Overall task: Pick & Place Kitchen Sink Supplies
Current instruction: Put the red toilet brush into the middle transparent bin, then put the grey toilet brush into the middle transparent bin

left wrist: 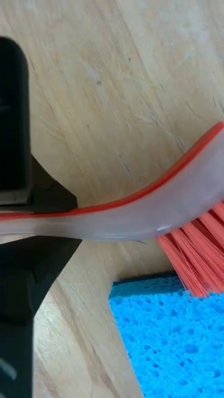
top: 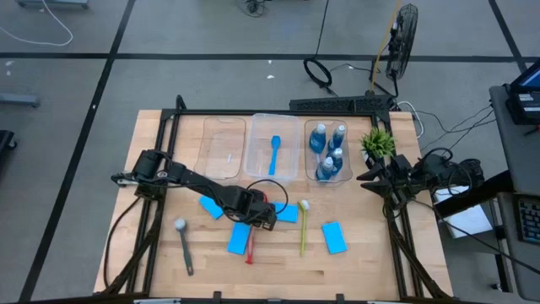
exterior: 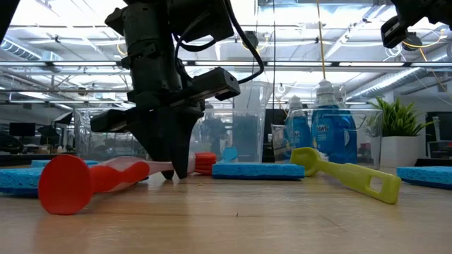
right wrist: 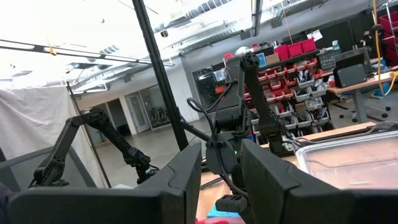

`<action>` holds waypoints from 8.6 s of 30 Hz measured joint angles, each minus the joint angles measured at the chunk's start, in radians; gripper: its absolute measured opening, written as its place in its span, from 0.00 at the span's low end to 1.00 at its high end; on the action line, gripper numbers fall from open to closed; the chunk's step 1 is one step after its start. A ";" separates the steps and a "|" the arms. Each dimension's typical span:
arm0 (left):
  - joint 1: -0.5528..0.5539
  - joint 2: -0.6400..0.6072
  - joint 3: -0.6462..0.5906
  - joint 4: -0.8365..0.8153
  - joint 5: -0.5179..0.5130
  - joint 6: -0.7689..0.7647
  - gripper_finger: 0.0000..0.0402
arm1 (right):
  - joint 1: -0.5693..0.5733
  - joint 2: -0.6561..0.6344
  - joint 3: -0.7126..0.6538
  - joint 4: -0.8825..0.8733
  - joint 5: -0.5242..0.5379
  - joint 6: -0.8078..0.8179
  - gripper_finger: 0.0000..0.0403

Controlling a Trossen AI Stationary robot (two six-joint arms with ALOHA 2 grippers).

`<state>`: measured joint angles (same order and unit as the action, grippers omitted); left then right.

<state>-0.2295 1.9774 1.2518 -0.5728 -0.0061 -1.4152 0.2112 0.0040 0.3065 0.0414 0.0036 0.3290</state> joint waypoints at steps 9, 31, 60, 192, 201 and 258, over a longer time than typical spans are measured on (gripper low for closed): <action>0.003 -0.087 -0.006 -0.010 -0.040 -0.006 0.12 | 0.000 0.000 0.000 0.000 0.000 0.000 0.25; 0.000 -0.490 -0.002 0.199 -0.048 0.233 0.12 | 0.000 0.000 0.000 0.012 -0.004 0.000 0.25; 0.005 -0.540 0.000 0.919 0.216 0.664 0.12 | 0.000 0.000 0.000 -0.008 -0.005 -0.001 0.25; 0.599 -0.019 0.265 0.005 0.193 1.080 0.12 | 0.000 0.000 0.000 -0.024 0.052 -0.001 0.25; 0.603 -0.005 0.264 0.018 0.189 1.077 0.12 | 0.000 0.000 0.000 -0.023 0.052 0.000 0.25; 0.160 -0.389 0.265 -0.195 0.101 0.566 0.46 | 0.000 0.000 0.000 -0.015 0.047 0.008 0.25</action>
<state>-0.0697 1.5879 1.5166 -0.7679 0.0954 -0.8490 0.2115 0.0044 0.3061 0.0259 0.0509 0.3367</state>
